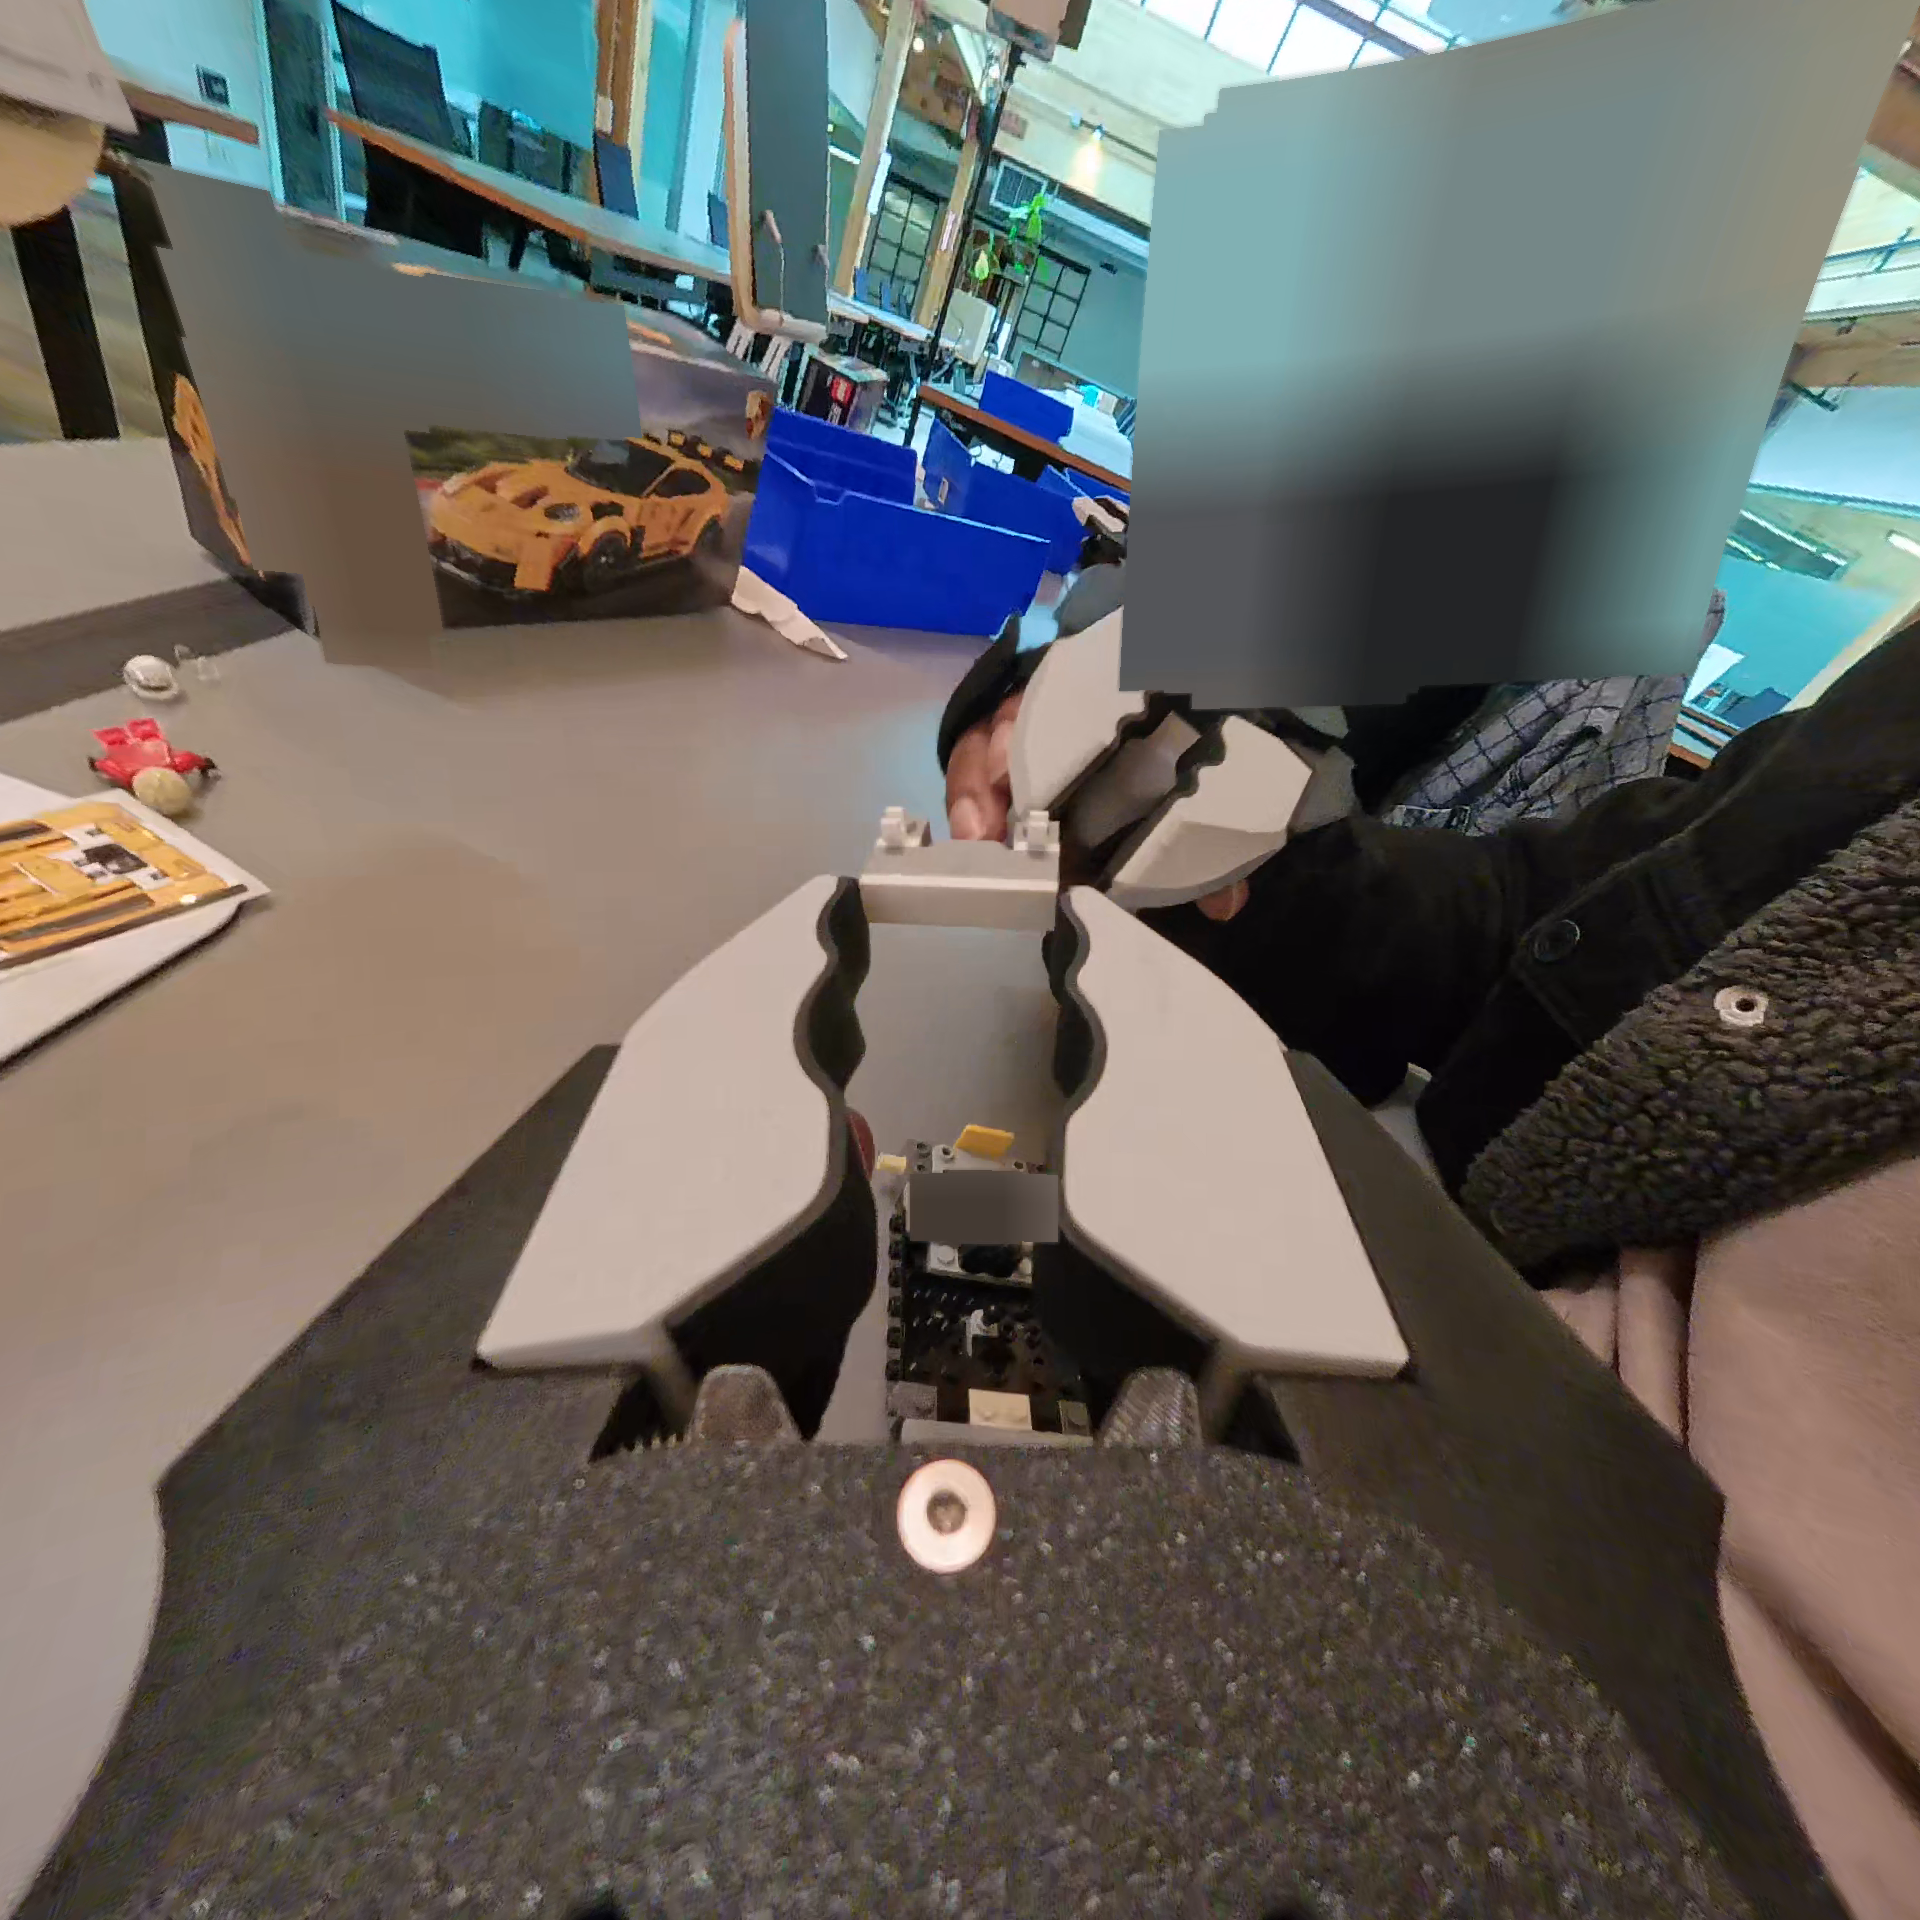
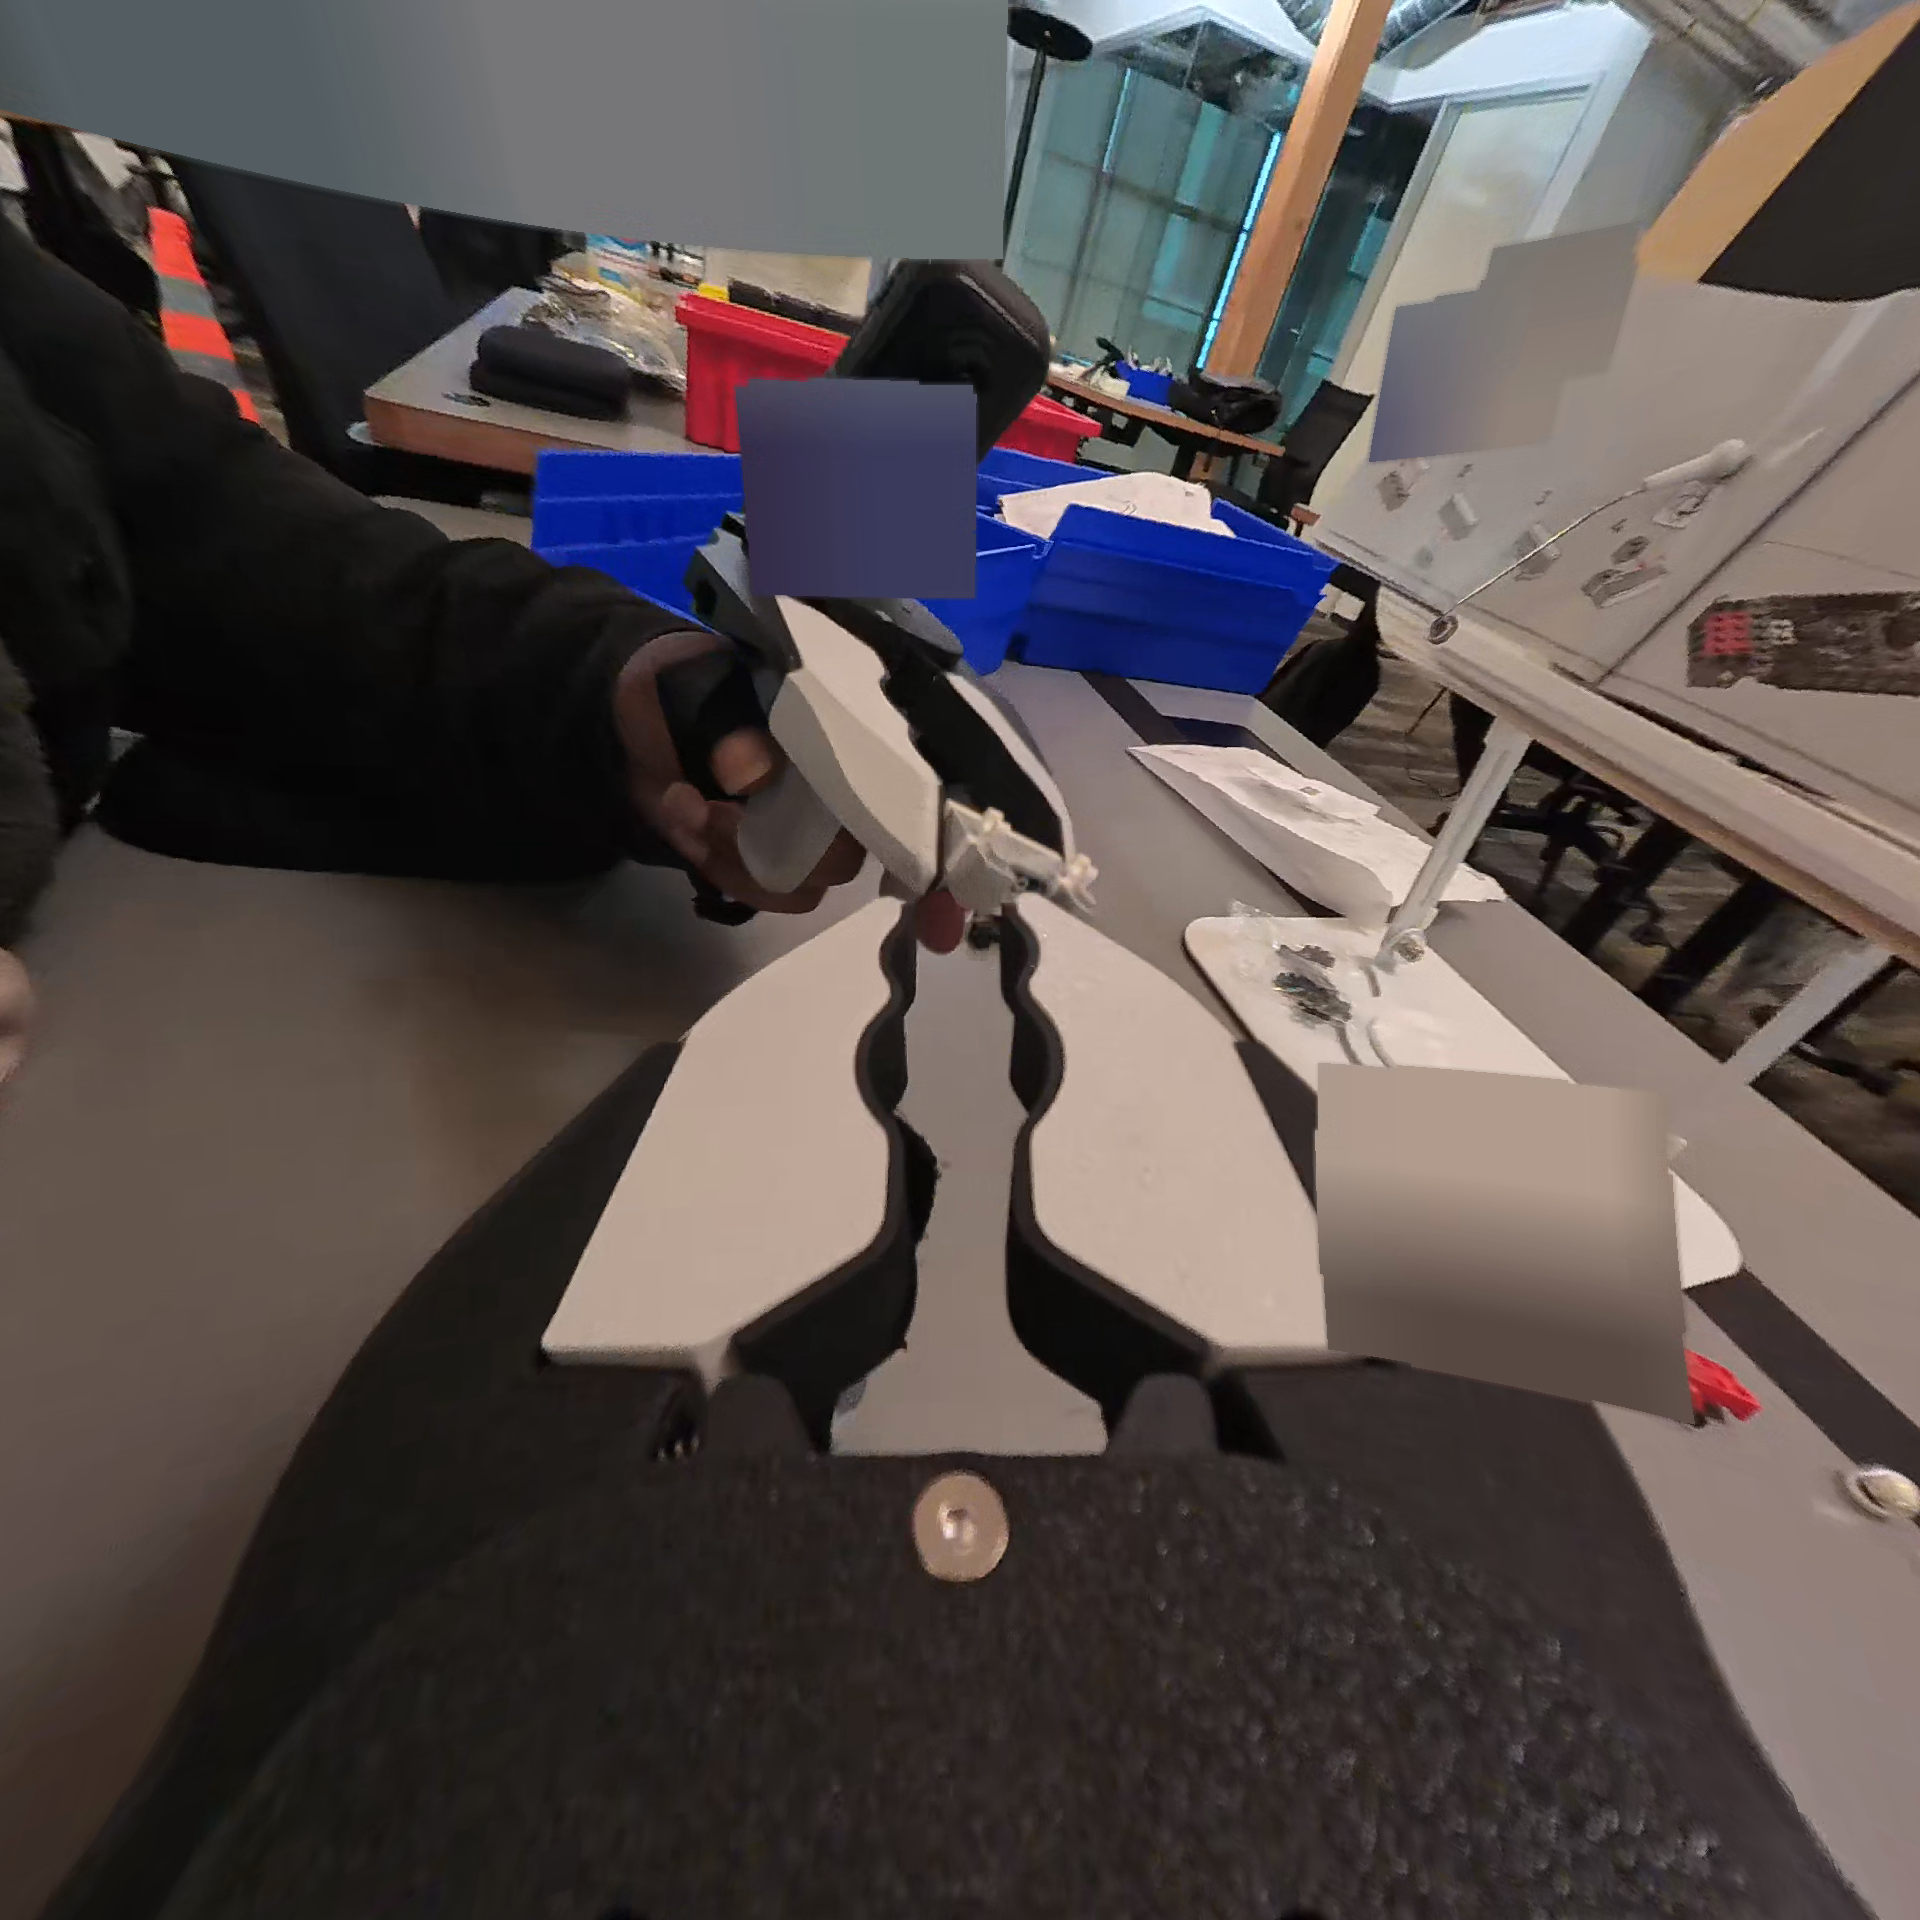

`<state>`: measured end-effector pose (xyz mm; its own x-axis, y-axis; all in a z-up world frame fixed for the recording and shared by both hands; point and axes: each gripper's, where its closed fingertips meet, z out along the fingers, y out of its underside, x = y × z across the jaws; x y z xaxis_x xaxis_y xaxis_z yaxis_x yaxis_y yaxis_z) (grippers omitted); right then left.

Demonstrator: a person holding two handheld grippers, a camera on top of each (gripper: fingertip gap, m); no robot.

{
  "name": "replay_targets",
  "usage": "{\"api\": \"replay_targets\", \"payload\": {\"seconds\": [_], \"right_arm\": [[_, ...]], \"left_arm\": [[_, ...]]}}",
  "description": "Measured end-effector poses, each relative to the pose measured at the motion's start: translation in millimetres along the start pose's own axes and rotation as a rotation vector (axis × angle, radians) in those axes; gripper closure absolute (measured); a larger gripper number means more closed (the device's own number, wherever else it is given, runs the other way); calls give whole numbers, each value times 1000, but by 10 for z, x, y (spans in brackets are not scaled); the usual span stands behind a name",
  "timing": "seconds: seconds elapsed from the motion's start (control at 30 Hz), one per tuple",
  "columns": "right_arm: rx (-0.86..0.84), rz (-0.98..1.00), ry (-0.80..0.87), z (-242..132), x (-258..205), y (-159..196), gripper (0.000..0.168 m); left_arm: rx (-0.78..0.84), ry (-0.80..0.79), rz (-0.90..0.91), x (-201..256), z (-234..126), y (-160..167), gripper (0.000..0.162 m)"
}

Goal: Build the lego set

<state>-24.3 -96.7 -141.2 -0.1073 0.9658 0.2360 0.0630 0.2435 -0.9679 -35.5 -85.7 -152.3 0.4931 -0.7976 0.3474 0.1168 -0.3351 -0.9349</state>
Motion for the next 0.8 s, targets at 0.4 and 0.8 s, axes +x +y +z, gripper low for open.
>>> {"api": "replay_targets", "payload": {"seconds": [0.4,0.8], "right_arm": [[-68,-54,23,45,-4,121,154],[-147,-110,45,63,37,272,147]], "left_arm": [[-64,7,-92,-16,50,124,128],[-104,24,-251,-62,69,223,127]]}}
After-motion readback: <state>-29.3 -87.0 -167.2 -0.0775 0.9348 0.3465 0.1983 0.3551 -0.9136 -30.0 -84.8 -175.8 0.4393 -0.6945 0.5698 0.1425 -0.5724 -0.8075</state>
